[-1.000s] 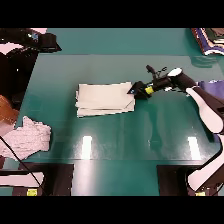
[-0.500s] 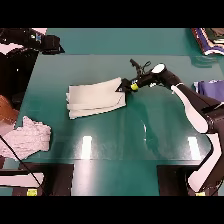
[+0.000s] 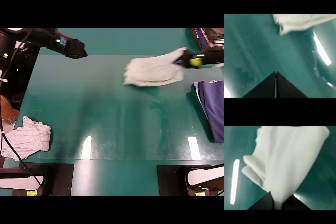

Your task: Fold the shirts.

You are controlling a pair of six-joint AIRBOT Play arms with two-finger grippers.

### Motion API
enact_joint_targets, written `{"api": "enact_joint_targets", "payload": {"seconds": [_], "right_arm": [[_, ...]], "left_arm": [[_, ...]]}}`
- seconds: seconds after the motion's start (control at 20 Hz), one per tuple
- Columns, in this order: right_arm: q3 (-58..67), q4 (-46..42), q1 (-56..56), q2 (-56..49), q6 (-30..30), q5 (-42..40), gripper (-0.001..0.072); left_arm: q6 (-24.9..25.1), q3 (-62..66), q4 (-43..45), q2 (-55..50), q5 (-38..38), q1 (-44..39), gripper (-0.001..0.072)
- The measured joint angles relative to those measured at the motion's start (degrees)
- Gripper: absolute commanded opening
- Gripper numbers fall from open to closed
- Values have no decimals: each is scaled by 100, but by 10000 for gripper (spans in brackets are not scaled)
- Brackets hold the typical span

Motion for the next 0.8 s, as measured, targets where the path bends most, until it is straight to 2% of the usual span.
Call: {"api": "enact_joint_targets", "payload": {"seconds": [0.2, 0.35, 0.55, 0.8], "right_arm": [[7, -170, -1408, 291, 68, -24, 22], [17, -199, -2050, 354, 81, -146, 22], [365, 219, -2518, 369, 0, -391, 22], [1408, 522, -2684, 393, -48, -402, 22]], "left_arm": [[-2, 0, -2, 0, 372, -461, 25], [-2, 0, 0, 0, 544, -658, 25], [-15, 0, 2, 0, 625, -750, 25], [-35, 0, 4, 0, 651, -782, 25]]}}
